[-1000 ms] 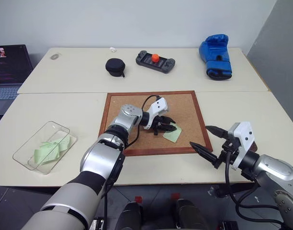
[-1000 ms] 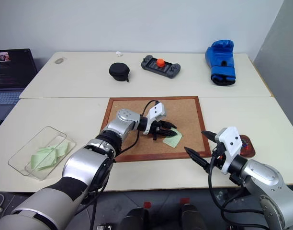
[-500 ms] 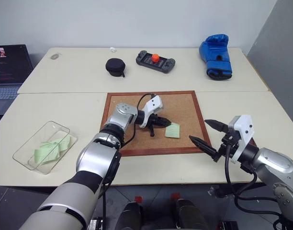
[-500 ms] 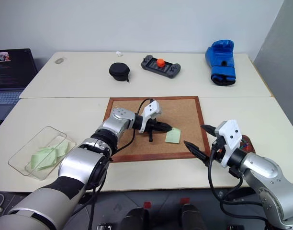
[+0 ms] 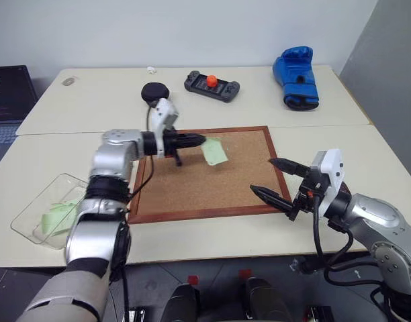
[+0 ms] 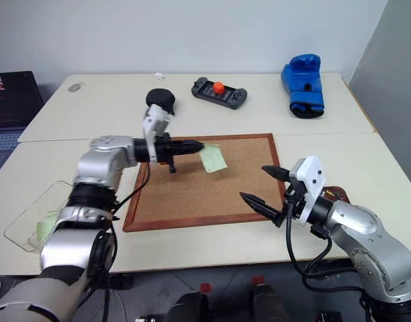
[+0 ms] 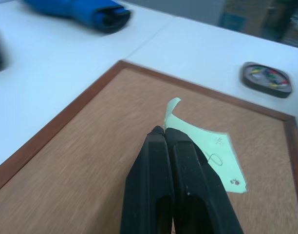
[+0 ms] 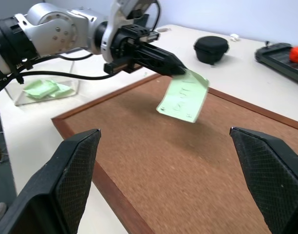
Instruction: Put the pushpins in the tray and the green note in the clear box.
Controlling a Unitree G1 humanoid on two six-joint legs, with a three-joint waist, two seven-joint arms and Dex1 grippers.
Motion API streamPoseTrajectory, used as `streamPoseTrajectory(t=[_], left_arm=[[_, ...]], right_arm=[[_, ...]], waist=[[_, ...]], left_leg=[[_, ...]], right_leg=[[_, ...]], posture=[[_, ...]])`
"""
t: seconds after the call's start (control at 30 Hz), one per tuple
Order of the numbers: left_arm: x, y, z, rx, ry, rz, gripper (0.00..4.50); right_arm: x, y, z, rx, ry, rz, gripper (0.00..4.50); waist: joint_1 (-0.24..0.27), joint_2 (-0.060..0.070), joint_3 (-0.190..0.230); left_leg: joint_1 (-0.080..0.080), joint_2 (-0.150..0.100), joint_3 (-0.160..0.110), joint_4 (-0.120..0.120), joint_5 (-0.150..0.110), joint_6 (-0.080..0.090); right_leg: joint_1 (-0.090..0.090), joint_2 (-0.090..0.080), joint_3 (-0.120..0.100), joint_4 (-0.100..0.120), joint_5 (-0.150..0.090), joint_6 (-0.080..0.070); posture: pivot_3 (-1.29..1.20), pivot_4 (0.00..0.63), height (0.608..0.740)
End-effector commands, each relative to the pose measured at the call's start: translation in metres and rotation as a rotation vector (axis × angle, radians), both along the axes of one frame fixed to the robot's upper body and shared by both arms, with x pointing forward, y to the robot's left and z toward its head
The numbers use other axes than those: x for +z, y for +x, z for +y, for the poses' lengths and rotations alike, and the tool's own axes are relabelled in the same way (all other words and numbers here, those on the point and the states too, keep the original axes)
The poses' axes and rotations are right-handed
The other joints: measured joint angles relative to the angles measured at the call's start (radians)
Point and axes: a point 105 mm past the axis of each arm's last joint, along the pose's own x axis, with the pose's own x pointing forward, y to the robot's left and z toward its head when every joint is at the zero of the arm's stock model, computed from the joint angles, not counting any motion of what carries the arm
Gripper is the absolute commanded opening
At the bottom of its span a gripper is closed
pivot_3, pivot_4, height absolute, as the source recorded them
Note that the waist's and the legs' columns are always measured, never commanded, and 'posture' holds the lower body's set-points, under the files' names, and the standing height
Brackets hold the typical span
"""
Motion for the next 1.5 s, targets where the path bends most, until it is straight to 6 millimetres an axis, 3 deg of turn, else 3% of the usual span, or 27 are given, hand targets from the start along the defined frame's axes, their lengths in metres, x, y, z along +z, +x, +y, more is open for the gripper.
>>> streamPoseTrajectory(t=[0.03,0.17,0.3,0.6,0.8,0.87,1.0,1.5], left_arm=[[0.033,-0.025,0.028,0.144,-0.017,-0.093,0.07],[0.04,-0.049,0.074,0.43,-0.027,-0.13,0.07],[0.033,-0.074,0.12,0.74,-0.021,-0.15,0.07],[0.008,-0.142,0.161,1.125,-0.025,-0.129,0.07],[-0.016,-0.18,0.194,1.309,0.1,-0.089,0.07],[-0.026,-0.183,0.196,1.309,0.118,-0.056,0.07],[-0.027,-0.182,0.198,1.303,0.123,-0.063,0.07],[-0.03,-0.166,0.198,1.298,0.092,-0.061,2.84]], right_arm=[[0.012,-0.003,0.012,0.095,0.032,-0.051,4.5],[0.013,-0.004,0.027,0.213,0.053,-0.048,4.5],[0.009,-0.009,0.04,0.342,0.04,-0.047,4.5],[0.001,-0.006,0.051,0.452,0.036,-0.046,4.5],[0.003,-0.006,0.055,0.466,0.047,-0.038,4.5],[0.005,-0.005,0.058,0.466,0.046,-0.038,4.5],[0.008,-0.002,0.059,0.454,0.052,-0.033,4.5],[0.002,-0.002,0.057,0.416,0.063,-0.016,4.5]], waist=[[0.002,0.0,0.0],[0.006,0.0,0.0],[0.009,0.0,0.0],[0.026,-0.003,-0.001],[0.026,-0.003,-0.002],[0.026,-0.003,-0.002],[0.028,-0.004,-0.002],[0.027,-0.004,-0.002]], left_leg=[[0.0,0.0,0.0,0.0,0.0,0.0],[0.0,0.0,0.0,0.0,0.0,0.0],[0.0,0.001,0.0,0.0,0.0,0.0],[0.001,0.0,0.0,0.001,0.0,0.0],[0.006,0.002,0.003,-0.001,0.0,0.0],[0.007,0.002,0.003,-0.001,0.0,0.0],[0.008,0.002,0.003,-0.001,0.0,0.0],[0.008,0.002,0.003,-0.002,0.0,0.0]], right_leg=[[0.0,0.0,0.0,0.0,0.0,0.0],[0.0,-0.001,0.001,-0.001,0.0,0.0],[0.0,-0.001,0.0,-0.001,0.0,0.0],[0.001,-0.002,0.0,-0.001,0.0,0.0],[0.003,-0.003,0.002,-0.001,0.0,0.0],[0.004,-0.003,0.002,-0.001,0.0,0.0],[0.005,-0.002,0.001,-0.001,0.001,-0.001],[0.005,-0.002,0.002,-0.002,0.001,-0.001]], posture=[[0.0,0.15,0.74],[0.0,0.15,0.74],[0.0,0.15,0.74],[0.0,0.15,0.74],[0.0,0.15,0.74],[0.0,0.15,0.74],[0.0,0.15,0.74],[0.0,0.15,0.74]])
